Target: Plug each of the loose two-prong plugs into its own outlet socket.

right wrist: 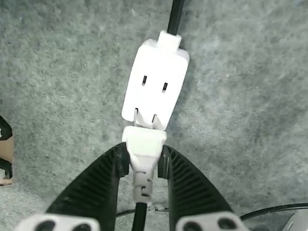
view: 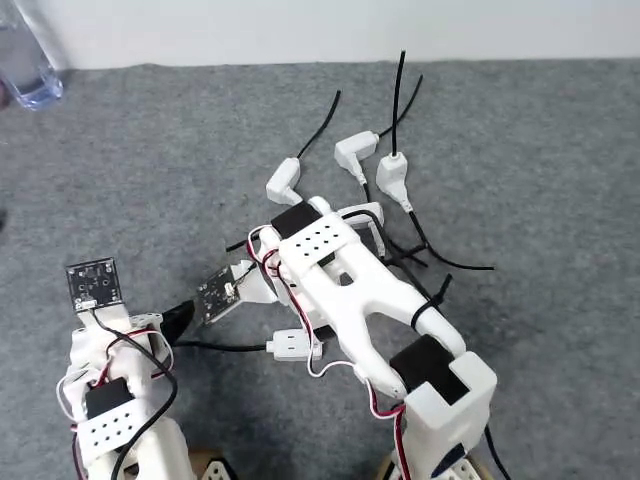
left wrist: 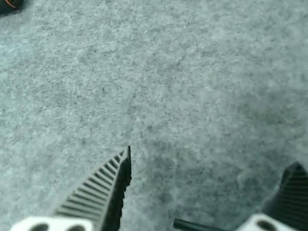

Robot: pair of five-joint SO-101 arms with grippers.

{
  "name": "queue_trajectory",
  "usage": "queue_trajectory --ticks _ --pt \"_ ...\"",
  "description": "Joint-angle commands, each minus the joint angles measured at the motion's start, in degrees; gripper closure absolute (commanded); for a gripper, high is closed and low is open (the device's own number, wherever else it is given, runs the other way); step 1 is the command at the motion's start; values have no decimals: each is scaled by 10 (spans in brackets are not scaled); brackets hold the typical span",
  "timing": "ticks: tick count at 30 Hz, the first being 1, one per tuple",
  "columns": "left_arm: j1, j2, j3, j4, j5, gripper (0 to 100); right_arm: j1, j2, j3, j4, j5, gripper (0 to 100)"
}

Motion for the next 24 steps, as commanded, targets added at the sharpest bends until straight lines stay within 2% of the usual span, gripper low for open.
queue_trajectory --ticks 1,19,24 --pt "-4 -6 -25 3 -5 549 -18 36 17 -29 3 991" --pt "-4 -6 -25 3 -5 549 -23 12 -18 3 2 991" --pt "-4 -6 -25 3 -5 549 -21 12 -63 48 2 991"
